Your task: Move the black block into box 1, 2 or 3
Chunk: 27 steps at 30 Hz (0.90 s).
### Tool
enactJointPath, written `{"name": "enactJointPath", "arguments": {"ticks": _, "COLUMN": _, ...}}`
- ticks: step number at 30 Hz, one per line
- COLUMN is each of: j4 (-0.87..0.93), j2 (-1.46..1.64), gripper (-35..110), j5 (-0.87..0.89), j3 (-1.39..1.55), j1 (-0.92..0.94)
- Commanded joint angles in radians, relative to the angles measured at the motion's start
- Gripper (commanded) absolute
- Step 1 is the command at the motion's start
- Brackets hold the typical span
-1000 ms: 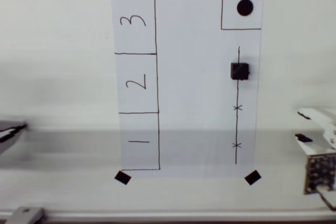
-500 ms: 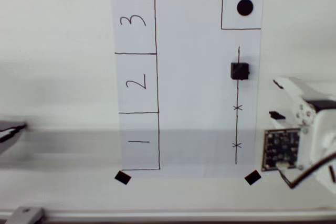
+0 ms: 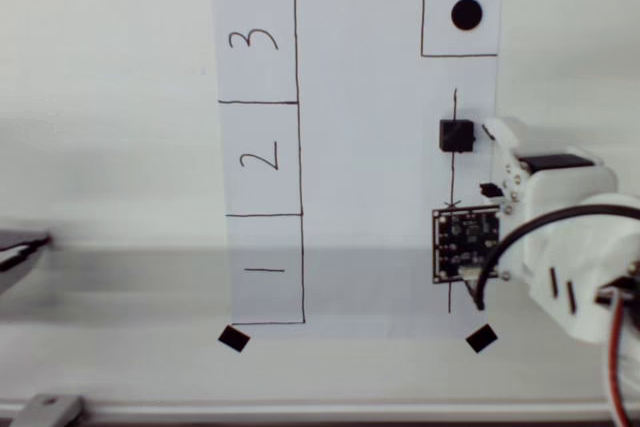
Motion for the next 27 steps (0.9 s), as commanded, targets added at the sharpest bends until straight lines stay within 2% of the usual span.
{"name": "enactJointPath", "arguments": {"ticks": 1, "j4": 0.005, "j2": -0.012, "gripper": 23, "j5": -0.021, "j3": -0.089, "j1": 0.029}}
{"name": "enactJointPath", "arguments": {"ticks": 14, "j4": 0.002, "j2": -0.150, "gripper": 23, "j5": -0.069, "j3": -0.196, "j1": 0.064}}
{"name": "enactJointPath", "arguments": {"ticks": 27, "j4": -0.054, "j2": -0.206, "gripper": 23, "j5": -0.135, "j3": -0.172, "j1": 0.084}}
